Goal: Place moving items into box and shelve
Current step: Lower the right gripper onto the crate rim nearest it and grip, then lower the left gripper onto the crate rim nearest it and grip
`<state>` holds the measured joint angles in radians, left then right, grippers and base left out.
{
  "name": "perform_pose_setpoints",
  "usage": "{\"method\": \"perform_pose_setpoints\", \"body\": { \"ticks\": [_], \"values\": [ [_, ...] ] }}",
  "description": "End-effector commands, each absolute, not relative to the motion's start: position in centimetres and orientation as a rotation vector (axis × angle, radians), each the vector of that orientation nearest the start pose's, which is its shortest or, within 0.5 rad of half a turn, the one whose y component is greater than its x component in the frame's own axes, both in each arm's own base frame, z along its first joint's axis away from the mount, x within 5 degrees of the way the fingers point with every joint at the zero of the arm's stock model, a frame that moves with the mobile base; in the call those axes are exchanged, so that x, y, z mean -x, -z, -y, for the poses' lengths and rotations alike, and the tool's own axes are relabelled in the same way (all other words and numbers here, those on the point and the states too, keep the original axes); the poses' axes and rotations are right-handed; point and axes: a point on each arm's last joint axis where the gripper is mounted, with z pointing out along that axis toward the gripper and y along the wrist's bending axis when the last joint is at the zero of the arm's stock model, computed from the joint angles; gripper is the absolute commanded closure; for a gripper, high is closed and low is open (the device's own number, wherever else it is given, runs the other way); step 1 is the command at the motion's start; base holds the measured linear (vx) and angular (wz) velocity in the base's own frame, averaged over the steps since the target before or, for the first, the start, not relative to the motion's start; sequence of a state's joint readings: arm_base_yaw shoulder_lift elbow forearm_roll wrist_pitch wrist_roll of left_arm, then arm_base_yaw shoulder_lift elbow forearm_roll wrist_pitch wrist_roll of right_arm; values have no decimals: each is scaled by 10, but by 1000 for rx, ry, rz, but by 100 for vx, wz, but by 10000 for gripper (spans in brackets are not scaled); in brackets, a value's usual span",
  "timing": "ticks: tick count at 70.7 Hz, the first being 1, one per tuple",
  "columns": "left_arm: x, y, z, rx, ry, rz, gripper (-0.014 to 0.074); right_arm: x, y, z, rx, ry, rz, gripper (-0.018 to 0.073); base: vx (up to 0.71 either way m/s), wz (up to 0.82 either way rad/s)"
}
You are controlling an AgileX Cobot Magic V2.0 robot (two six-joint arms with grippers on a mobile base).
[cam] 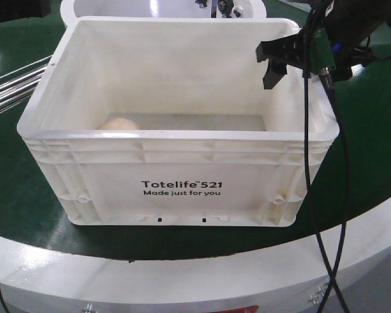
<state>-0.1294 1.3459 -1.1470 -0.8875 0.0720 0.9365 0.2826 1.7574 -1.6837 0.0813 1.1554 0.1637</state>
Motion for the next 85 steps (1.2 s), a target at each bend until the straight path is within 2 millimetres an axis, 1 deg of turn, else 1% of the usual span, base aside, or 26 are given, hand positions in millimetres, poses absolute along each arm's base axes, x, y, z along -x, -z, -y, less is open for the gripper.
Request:
{"method": "perform_pose_setpoints", "body": {
  "ticks": [1, 14, 25, 32, 39, 43, 53, 66, 79, 85],
  "values": [
    [-304, -413, 42, -146, 95, -1622, 63, -357, -365, -116, 134, -307, -2587, 48, 0, 0],
    [-303, -411, 43, -163, 112, -1637, 63, -360, -356, -117, 105, -304, -2635, 70, 0, 0],
    [-303, -411, 44, -168, 116, -1640, 63, -363, -345, -117, 106, -287, -2696, 131, 0, 0],
    [-303, -411, 44, -170, 118, -1643, 63, -364, -344, -117, 104, -276, -2703, 181, 0, 0],
    [-303, -411, 44, -172, 120, -1644, 63, -364, -344, -117, 102, -274, -2701, 280, 0, 0],
    [-303, -411, 44, -172, 120, -1644, 63, -364, -344, -116, 100, -269, -2700, 351, 0, 0],
    [-303, -411, 44, -173, 121, -1645, 63, -365, -344, -116, 106, -268, -2692, 571, 0, 0],
    [-303, -410, 45, -168, 133, -1650, 63, -365, -344, -116, 124, -264, -2682, 568, 0, 0],
    [-303, -409, 47, -99, 229, -1676, 63, -366, -345, -116, 146, -263, -2667, 565, 0, 0],
    [-302, -407, 49, -106, 253, -1693, 63, -367, -345, -116, 161, -262, -2660, 565, 0, 0]
  ]
}}
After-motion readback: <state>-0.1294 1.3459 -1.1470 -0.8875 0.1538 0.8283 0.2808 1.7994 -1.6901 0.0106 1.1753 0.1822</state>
